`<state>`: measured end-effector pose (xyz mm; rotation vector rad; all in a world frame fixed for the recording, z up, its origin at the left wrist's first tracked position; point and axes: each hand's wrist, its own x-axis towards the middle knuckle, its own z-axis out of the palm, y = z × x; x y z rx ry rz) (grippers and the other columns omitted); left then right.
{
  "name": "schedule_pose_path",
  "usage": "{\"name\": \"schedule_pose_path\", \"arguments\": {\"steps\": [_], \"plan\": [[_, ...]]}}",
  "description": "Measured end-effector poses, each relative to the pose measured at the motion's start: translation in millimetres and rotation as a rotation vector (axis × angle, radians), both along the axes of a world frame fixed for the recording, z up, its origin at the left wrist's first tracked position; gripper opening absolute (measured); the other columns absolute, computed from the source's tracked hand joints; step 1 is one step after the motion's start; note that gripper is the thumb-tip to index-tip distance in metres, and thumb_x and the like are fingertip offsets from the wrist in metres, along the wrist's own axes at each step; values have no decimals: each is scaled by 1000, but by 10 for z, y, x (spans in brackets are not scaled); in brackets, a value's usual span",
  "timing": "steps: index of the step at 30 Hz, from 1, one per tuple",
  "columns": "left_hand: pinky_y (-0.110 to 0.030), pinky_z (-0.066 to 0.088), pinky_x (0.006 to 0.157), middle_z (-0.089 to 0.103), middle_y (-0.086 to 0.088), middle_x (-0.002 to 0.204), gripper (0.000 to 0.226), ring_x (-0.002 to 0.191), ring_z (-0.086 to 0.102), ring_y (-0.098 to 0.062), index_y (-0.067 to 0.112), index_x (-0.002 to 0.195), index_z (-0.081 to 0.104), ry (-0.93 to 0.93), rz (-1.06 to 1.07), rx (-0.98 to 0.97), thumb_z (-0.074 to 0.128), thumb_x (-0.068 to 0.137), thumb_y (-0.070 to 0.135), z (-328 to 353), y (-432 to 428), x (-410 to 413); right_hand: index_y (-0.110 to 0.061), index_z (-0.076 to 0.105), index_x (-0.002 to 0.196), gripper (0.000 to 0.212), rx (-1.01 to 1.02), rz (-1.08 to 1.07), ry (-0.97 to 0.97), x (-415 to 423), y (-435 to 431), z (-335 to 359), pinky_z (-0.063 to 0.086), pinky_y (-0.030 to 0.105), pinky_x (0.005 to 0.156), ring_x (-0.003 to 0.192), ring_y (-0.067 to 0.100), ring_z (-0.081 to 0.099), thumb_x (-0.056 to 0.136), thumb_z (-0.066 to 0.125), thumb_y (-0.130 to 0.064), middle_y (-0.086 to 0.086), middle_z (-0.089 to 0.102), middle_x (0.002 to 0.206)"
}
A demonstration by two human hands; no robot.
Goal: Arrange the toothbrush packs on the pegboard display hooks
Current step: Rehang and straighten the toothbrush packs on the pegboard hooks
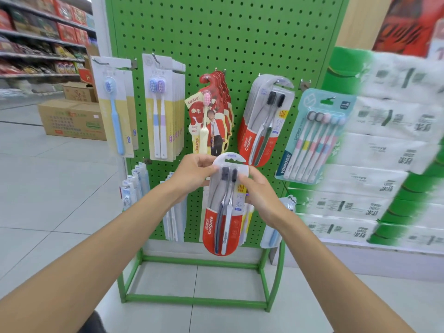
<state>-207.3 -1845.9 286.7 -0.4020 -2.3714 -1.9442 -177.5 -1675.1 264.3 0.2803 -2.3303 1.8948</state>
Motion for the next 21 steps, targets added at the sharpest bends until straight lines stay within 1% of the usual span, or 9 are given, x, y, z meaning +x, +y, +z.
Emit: {"name": "schedule_pose_path", "arguments": {"steps": [2, 5, 9, 11, 14, 17, 18, 19, 21], "plan": [[-26, 60, 75, 73, -1, 97, 13, 95, 70, -17, 19, 98, 72, 13, -3, -22, 62, 95, 11, 134, 35, 18, -30, 56, 119, 18, 81, -76, 104, 35, 51, 68, 52, 27, 85, 98, -5, 61, 102, 48, -29, -11, 64, 114], [-33, 61, 78, 73, -2, 99, 10, 95, 70, -20, 19, 96, 71, 71, 17, -65, 63, 94, 12, 350, 98, 27, -25, 46, 135, 34, 177, -217, 242, 42, 131, 227, 49, 22, 83, 100, -3, 58, 101, 50, -22, -11, 60, 112], [-44, 56, 90, 71, 2, 108, 12, 100, 67, -18, 21, 101, 73, 194, 136, -135, 68, 92, 16, 675, 182, -29, -17, 52, 131, 37, 263, -360, 434, -12, 233, 647, 51, 32, 89, 98, 5, 54, 97, 48, -6, -7, 58, 111], [-45, 54, 92, 70, 4, 109, 12, 100, 65, -15, 22, 101, 73, 237, 170, -160, 69, 90, 18, 867, 224, -68, -15, 56, 127, 33, 311, -417, 544, -59, 302, 947, 50, 31, 92, 99, 8, 56, 97, 47, -4, -6, 60, 115], [-40, 55, 90, 69, 6, 105, 14, 96, 63, -11, 19, 103, 74, 316, 216, -221, 69, 90, 19, 1137, 277, -112, -11, 59, 127, 35, 425, -482, 656, -212, 444, 1450, 45, 32, 102, 113, 13, 55, 97, 44, 1, -2, 60, 122], [-26, 54, 78, 70, 6, 100, 13, 91, 63, -8, 18, 102, 73, 376, 256, -248, 68, 91, 19, 1349, 311, -177, -13, 56, 133, 46, 654, -509, 593, -398, 563, 1922, 37, 38, 112, 129, 20, 47, 94, 41, 7, 4, 56, 137], [-24, 53, 76, 70, 6, 100, 13, 90, 63, -7, 17, 103, 74, 384, 267, -249, 68, 91, 18, 1406, 318, -206, -16, 56, 135, 51, 730, -477, 533, -440, 583, 2051, 38, 39, 112, 131, 22, 46, 93, 40, 9, 5, 53, 141], [-27, 55, 78, 70, 6, 99, 13, 89, 63, -7, 16, 103, 74, 385, 276, -243, 68, 91, 17, 1450, 325, -241, -19, 55, 137, 56, 791, -421, 453, -481, 600, 2153, 43, 40, 107, 130, 25, 49, 92, 39, 11, 5, 51, 143], [-27, 53, 80, 71, 4, 99, 13, 89, 63, -8, 15, 103, 74, 404, 291, -250, 68, 91, 15, 1525, 338, -301, -22, 53, 138, 57, 884, -282, 293, -563, 642, 2283, 52, 30, 87, 115, 22, 57, 93, 39, 10, 8, 52, 143]]}}
